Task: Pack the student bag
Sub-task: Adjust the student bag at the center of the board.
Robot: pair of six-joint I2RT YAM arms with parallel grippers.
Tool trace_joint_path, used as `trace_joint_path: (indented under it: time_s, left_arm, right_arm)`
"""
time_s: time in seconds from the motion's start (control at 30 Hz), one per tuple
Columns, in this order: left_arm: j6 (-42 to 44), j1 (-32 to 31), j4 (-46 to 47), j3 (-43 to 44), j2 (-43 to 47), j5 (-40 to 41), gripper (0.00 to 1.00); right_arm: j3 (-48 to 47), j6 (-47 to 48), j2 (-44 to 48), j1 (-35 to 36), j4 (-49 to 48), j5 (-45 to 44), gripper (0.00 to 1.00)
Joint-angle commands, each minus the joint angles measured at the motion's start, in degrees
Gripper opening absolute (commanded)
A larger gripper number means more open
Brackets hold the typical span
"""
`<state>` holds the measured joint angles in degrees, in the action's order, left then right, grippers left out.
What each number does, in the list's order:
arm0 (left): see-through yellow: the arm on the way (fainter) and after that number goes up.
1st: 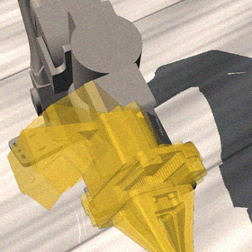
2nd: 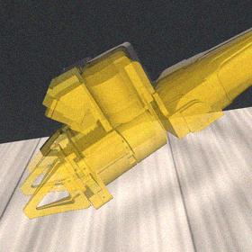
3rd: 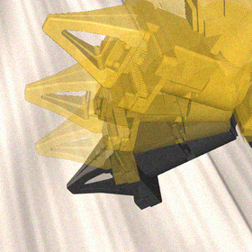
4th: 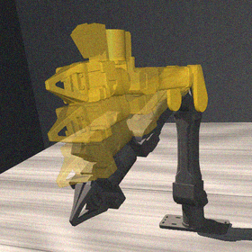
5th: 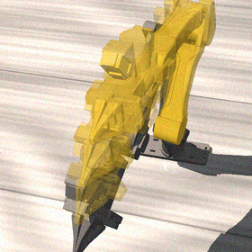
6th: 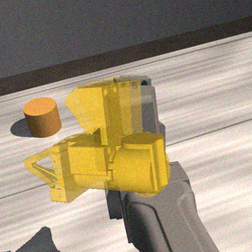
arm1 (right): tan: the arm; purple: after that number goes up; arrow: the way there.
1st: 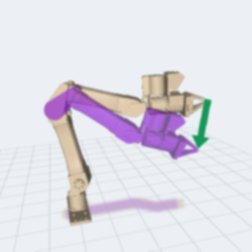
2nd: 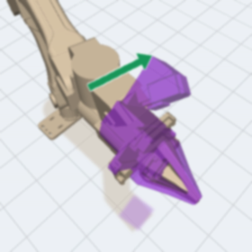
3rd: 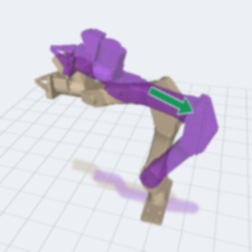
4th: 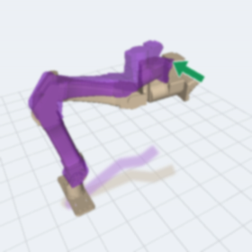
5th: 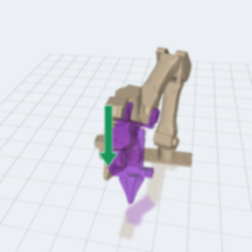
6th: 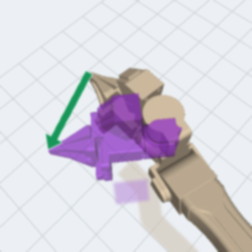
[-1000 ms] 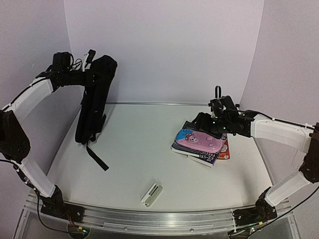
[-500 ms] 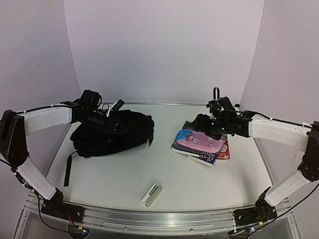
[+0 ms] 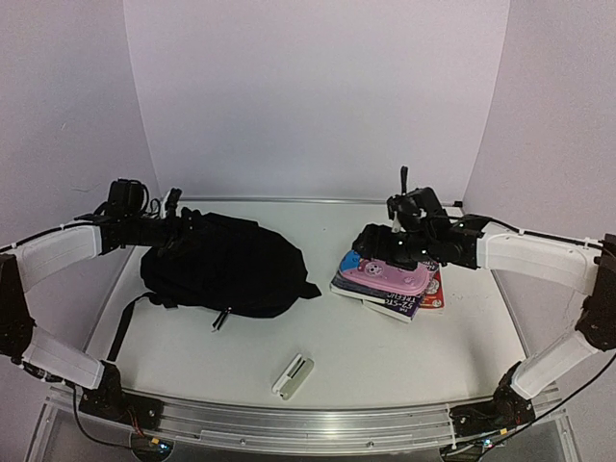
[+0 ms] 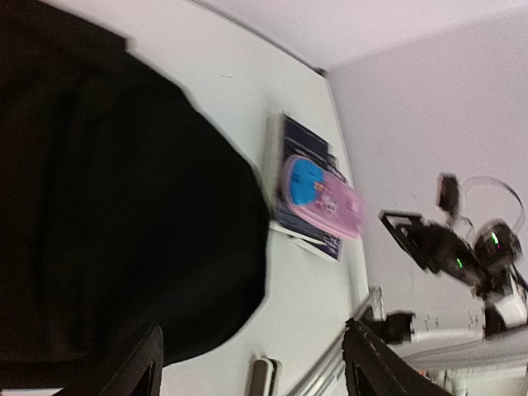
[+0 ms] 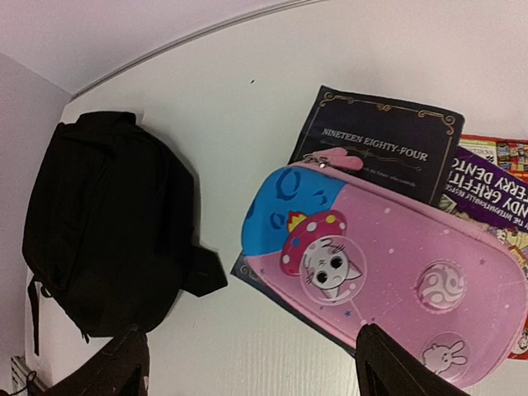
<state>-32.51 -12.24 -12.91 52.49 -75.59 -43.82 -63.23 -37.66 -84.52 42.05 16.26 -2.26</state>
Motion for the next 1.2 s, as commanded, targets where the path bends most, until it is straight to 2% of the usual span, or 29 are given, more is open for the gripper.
trace_joint_path:
  time_s: [0.0, 0.2, 0.4, 0.57, 0.67, 0.73, 0.97, 1.03, 1.17]
  left_arm:
    - [-8.6, 4.8, 0.1, -6.1, 1.9, 11.0, 0.74]
    - [-12.4, 9.6, -0.4, -14.1, 7.8, 16.2, 0.78]
    - [-11.5, 13.4, -4.5, -19.4, 14.4, 20.4, 0.83]
    - [-11.3, 13.5, -4.9, -21.7, 13.7, 20.8, 0.84]
    - [-11.9, 13.7, -2.8, -23.9, 13.3, 21.8, 0.85]
    - [-12.6, 13.9, -0.4, -25.1, 12.1, 21.6, 0.85]
    - [-15.9, 14.1, 9.2, -26.5, 6.1, 20.0, 0.78]
    - [-16.4, 14.1, 10.5, -26.4, 5.5, 20.1, 0.78]
    - [-17.2, 14.1, 12.4, -26.8, 5.6, 20.5, 0.78]
  right_arm:
    - [-5.4, -0.2, -6.4, 7.3, -3.6, 0.6, 0.79]
    - [-9.3, -6.9, -17.5, 10.4, -8.3, 4.1, 0.77]
    - [-16.7, -5.8, -26.2, 10.5, -9.0, 5.8, 0.79]
    - [-21.8, -4.6, -32.7, 10.4, -9.2, 7.7, 0.74]
    - [-23.5, -4.2, -35.2, 10.4, -9.4, 8.1, 0.65]
    - [-24.4, -3.8, -36.4, 10.5, -9.3, 7.6, 0.55]
    - [-23.8, -3.9, -36.7, 8.5, -9.1, 3.7, 0.06]
    - [-22.9, -3.6, -35.8, 6.2, -9.1, 3.5, 0.01]
    - [-21.8, -1.1, -33.8, 2.7, -9.1, 3.0, 0.0]
